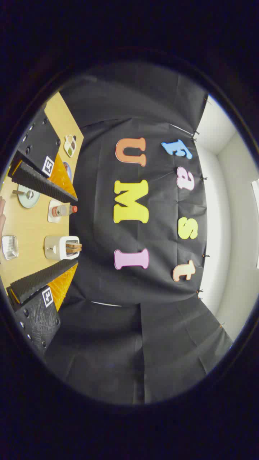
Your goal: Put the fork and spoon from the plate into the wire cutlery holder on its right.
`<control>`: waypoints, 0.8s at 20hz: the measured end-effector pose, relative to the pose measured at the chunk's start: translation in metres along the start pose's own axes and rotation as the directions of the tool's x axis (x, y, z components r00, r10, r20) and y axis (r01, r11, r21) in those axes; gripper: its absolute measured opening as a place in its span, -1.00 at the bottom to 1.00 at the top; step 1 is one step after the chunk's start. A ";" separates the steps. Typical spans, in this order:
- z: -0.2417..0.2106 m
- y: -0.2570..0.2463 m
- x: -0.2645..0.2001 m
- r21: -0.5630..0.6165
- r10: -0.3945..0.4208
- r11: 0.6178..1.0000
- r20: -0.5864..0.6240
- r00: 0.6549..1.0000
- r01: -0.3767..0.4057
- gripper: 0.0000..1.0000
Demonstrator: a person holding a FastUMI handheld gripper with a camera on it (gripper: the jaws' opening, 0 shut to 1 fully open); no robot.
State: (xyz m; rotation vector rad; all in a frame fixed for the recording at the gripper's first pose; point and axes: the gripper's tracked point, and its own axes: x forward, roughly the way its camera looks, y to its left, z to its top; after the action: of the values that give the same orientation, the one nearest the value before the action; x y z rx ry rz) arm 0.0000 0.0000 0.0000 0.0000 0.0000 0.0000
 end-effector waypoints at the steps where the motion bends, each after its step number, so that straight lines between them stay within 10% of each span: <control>1: -0.004 -0.004 -0.001 -0.005 -0.009 1.000 -0.009 1.000 0.009 0.90; 16: -0.045 -0.042 -0.007 -0.011 -0.065 0.998 -0.086 0.994 0.064 0.91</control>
State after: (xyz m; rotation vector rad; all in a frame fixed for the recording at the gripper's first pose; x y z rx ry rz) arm -0.0068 -0.0418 -0.0447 -0.0081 0.0862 -0.0643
